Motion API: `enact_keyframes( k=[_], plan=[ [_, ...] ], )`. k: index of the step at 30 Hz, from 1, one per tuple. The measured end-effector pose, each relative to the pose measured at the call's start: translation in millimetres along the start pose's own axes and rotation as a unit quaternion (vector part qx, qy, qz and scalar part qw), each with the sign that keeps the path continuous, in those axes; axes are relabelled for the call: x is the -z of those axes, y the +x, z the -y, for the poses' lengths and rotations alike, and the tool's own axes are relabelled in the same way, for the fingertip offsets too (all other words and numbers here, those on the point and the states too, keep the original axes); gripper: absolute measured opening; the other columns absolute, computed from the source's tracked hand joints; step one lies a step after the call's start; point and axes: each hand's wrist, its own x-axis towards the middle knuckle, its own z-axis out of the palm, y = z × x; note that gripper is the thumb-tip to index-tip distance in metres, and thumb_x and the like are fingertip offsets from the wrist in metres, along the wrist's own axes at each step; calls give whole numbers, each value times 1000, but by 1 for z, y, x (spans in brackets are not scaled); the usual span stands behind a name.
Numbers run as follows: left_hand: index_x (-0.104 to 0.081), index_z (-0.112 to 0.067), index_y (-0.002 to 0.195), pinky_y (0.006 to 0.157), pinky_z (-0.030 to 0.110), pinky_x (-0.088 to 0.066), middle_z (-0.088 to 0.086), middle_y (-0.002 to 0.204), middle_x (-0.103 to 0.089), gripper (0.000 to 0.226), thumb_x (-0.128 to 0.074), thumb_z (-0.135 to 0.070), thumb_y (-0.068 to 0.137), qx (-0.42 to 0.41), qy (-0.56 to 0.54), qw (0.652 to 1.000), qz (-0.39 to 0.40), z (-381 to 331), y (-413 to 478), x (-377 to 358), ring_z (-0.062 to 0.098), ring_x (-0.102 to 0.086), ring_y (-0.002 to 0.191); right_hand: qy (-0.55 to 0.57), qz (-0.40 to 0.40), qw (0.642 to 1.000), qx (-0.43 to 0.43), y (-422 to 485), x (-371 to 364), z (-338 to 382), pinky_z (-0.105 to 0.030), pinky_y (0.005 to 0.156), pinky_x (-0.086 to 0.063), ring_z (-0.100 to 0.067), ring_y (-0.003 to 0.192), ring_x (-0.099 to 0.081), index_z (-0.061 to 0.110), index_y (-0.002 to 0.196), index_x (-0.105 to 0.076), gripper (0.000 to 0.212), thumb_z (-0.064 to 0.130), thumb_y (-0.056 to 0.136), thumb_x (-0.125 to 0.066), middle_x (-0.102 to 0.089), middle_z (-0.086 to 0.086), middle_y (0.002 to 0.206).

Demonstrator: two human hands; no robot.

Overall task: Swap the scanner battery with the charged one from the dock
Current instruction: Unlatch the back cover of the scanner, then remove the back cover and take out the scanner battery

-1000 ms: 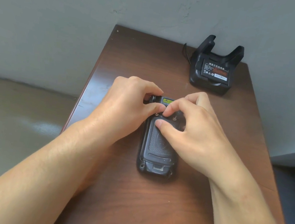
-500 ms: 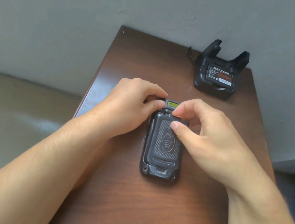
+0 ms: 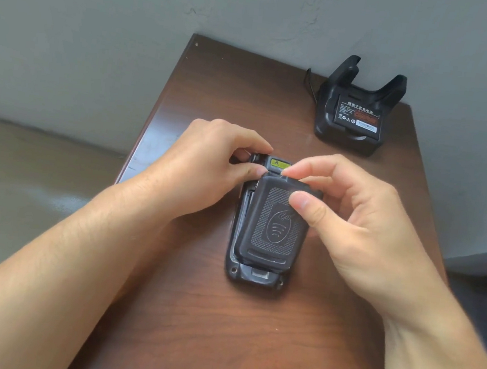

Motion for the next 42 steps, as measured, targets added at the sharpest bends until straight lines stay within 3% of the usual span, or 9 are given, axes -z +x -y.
enact_keyframes(
  k=[2, 6, 12, 16, 20, 26, 31, 38, 42],
  plan=[
    [-73, -34, 114, 93, 35, -52, -9, 98, -76, 28, -74, -31, 86, 2, 2, 1000, 6, 0, 1, 0, 8, -66, 98, 28, -14, 1000, 5, -3, 5, 4, -26, 77, -57, -20, 84, -72, 18, 104, -70, 19, 4, 93, -66, -76, -9, 98],
    [-73, -37, 113, 88, 22, -49, -11, 91, -73, 28, -75, -33, 85, 15, -1, 1000, 14, -2, 2, 1, 4, -65, 93, 40, -44, 998, -2, -10, 24, 7, -17, 76, -53, -6, 83, -69, 16, 103, -70, 16, 8, 89, -66, -76, -10, 96],
    [-74, -39, 111, 83, 13, -44, -17, 87, -71, 28, -78, -32, 83, 22, 0, 1000, 13, -5, 1, 4, -2, -65, 90, 13, -64, 996, -59, -14, 38, -14, -15, 72, -52, -4, 77, -67, 17, 101, -70, 20, 0, 94, -63, -75, -6, 89],
    [-74, -39, 108, 88, 17, -48, -22, 92, -70, 24, -76, -33, 85, 11, 17, 1000, 7, -11, 0, 4, -2, -66, 92, -12, -54, 994, -95, -15, 43, -24, -14, 74, -52, -2, 78, -67, 16, 103, -71, 19, 0, 96, -62, -74, 1, 91],
    [-75, -37, 108, 78, 5, -40, -23, 90, -68, 23, -74, -36, 85, 14, 31, 999, 8, -15, 0, 2, -2, -66, 92, -27, -48, 993, -105, -18, 49, -25, -16, 80, -55, -2, 84, -68, 17, 102, -72, 20, 1, 96, -62, -75, 4, 94],
    [-74, -36, 110, 78, 4, -38, -29, 92, -64, 24, -74, -35, 86, 13, 36, 999, 5, -18, 0, 2, -4, -63, 88, -43, -40, 991, -118, -23, 54, -26, -15, 78, -54, -1, 81, -67, 19, 101, -72, 19, 3, 96, -63, -75, 4, 91],
    [-75, -30, 108, 97, 35, -50, -12, 111, -73, 25, -66, -36, 87, -101, 75, 991, -50, -46, -5, -9, 13, -66, 101, -38, -37, 991, -120, -24, 55, -26, -22, 82, -57, -6, 84, -69, 20, 102, -72, 18, 5, 96, -63, -76, -1, 93],
    [-73, -30, 107, 83, 20, -45, -17, 88, -75, 27, -71, -42, 83, -146, 40, 988, -12, -67, -22, -41, 1, -63, 89, -51, -30, 992, -107, -30, 59, -30, -30, 93, -57, -18, 100, -72, 23, 105, -71, 20, 7, 97, -64, -77, -1, 103],
    [-70, -34, 107, 79, 30, -53, -17, 77, -74, 30, -78, -40, 79, -140, 35, 989, 26, -67, -26, -54, -3, -66, 80, -51, -32, 992, -108, -34, 65, -32, -29, 92, -58, -17, 99, -72, 21, 105, -71, 18, 7, 97, -64, -77, 1, 102]
  ],
)
